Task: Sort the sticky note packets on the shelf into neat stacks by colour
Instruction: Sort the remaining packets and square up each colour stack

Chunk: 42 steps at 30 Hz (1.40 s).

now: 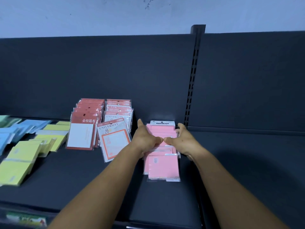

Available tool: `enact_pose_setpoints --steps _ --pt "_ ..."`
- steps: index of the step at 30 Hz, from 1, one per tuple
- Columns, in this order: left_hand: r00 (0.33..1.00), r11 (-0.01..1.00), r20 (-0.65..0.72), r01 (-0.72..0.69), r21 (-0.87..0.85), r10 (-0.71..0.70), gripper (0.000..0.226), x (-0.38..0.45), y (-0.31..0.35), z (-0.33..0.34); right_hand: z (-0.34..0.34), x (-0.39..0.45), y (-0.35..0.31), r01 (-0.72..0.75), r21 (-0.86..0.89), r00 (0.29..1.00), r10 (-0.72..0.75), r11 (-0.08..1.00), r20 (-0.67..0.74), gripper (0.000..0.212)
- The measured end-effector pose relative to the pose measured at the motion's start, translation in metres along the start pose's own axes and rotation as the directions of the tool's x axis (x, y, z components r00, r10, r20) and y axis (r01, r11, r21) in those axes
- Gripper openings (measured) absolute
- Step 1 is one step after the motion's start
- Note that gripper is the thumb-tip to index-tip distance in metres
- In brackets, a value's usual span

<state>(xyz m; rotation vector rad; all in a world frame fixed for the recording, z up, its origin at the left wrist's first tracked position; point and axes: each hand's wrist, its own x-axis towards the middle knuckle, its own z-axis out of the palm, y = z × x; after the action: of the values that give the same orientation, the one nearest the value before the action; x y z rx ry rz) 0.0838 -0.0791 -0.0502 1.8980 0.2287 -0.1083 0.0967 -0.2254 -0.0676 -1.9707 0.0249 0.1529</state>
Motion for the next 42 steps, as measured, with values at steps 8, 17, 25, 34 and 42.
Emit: enact_pose_setpoints --steps 8,17,25,34,42 --pt "0.968 0.957 -0.055 -0.251 -0.148 0.246 0.057 -0.01 -0.014 -0.005 -0.007 -0.017 -0.006 0.231 0.081 0.97 -0.223 0.97 -0.1 0.08" --pt "0.911 0.911 0.057 -0.402 -0.098 0.408 0.081 -0.013 -0.02 -0.013 -0.006 -0.027 -0.009 0.272 0.076 0.962 -0.272 0.959 -0.012 0.094" --pt "0.917 0.928 0.143 -0.372 -0.031 0.372 0.08 -0.008 -0.028 -0.017 -0.007 -0.021 -0.001 0.274 0.072 0.957 -0.279 0.959 0.075 0.094" --pt "0.924 0.929 0.112 -0.369 0.006 0.366 0.083 -0.008 -0.026 -0.016 -0.011 -0.014 -0.002 0.357 0.144 0.926 -0.33 0.923 -0.182 0.027" --pt "0.934 0.934 0.041 -0.356 0.035 0.355 0.072 -0.003 -0.026 -0.015 -0.014 -0.009 0.001 0.339 -0.012 0.873 -0.319 0.941 -0.37 0.011"
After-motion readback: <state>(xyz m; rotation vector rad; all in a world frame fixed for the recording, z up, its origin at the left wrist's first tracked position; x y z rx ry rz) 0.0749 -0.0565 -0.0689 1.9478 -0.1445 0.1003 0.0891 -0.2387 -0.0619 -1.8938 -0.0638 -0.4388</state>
